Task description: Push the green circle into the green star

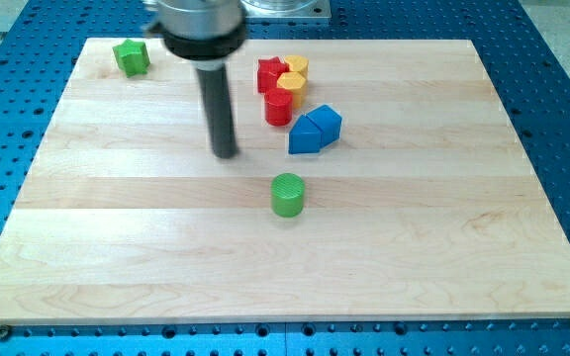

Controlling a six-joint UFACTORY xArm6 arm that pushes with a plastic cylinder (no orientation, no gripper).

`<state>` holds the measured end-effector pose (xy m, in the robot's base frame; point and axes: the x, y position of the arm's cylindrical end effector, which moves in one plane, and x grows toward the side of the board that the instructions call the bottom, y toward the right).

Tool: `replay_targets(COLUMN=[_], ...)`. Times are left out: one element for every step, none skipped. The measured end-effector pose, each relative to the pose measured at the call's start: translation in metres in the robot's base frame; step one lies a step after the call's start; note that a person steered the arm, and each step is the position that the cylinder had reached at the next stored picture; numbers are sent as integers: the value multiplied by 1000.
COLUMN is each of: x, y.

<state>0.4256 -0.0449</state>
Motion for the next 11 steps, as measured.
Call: replay_targets(x=[40, 92, 47, 29, 63, -7, -102, -101, -134, -139, -142], y=[93, 152, 7, -49, -118, -104, -125, -102, -121, -151, -96])
